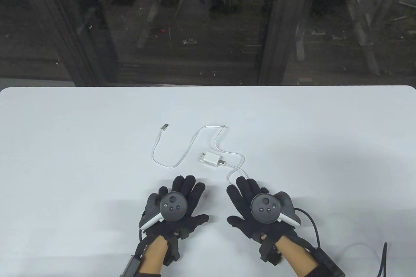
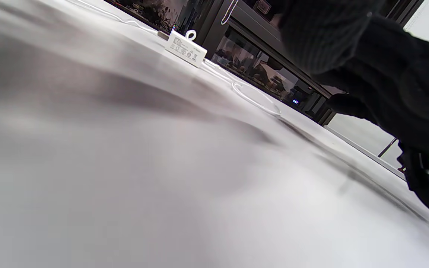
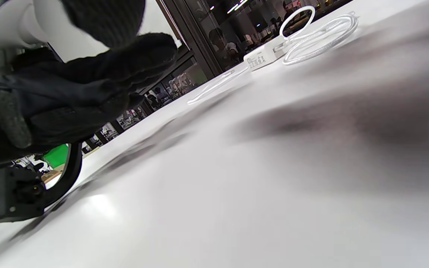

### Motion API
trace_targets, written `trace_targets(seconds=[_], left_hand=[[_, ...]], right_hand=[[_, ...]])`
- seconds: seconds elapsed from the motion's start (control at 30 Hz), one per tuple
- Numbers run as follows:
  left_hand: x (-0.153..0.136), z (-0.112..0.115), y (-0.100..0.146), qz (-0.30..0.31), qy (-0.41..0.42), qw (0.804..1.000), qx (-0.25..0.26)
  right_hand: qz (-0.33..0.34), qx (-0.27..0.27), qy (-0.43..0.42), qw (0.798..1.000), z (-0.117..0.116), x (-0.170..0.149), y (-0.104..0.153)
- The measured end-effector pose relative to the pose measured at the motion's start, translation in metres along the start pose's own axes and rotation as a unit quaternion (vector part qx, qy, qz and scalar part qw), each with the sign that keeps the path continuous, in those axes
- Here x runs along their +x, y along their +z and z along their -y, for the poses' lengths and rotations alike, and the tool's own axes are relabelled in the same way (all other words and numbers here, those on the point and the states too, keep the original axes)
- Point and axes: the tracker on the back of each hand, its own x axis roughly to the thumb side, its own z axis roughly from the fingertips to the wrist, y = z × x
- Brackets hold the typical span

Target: Remove USB cable from charger head with right hand

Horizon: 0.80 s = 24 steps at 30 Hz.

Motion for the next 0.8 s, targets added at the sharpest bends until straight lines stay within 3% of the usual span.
trace_targets(seconds=[0.37, 0.6, 0.8], left_hand=[[-0.001, 0.0, 0.001, -0.001, 0.007, 1.0, -0.003], [-0.011, -0.011, 0.007, -0.001, 0.054, 0.998, 0.034], [-0.011, -0.012, 0.006, 0.001, 0.052, 0.998, 0.033]], right_hand=[[-0.01, 0.005, -0.007, 1.0, -0.001, -0.001, 0.0], [-0.023, 0.012, 0.017, 1.0, -0.004, -0.002, -0.001], [-0.031, 0.01, 0.092, 0.995, -0.004, 0.001, -0.001]])
